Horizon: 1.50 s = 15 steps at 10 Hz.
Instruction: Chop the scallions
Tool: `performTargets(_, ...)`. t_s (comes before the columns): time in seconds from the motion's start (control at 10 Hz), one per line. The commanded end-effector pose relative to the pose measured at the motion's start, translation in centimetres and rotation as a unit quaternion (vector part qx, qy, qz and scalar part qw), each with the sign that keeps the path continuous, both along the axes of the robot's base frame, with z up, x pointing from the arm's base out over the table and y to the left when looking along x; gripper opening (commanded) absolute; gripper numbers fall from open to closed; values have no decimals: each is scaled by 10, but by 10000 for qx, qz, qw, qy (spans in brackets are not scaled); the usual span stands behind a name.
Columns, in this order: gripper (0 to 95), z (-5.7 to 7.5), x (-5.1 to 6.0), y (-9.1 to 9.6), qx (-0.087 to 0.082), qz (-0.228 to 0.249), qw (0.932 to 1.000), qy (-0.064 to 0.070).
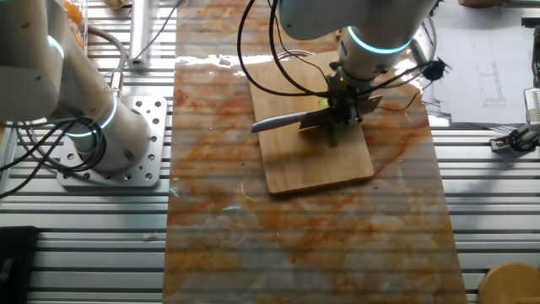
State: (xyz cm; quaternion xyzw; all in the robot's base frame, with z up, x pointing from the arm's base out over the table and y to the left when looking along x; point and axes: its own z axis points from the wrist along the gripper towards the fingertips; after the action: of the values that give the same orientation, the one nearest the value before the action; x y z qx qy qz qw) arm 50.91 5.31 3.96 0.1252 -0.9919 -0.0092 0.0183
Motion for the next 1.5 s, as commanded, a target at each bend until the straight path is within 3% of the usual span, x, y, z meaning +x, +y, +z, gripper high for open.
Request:
performTargets(0.1,0,-25,-9,-6,-485,488,9976,114)
performTargets(0.3,0,-14,-13,-8,-326,444,9984,129)
performTargets(0.4,0,3,-11,-9,-205,344,9989,254)
performTargets(0.5,0,12,-9,-10,-167,319,9988,319)
performTargets(1.0,0,17,-12,-20,-81,364,9987,338)
performTargets(1.3,0,25,-7,-28,-72,362,9987,352)
performTargets(1.5,0,22,-4,-34,-62,366,9987,342)
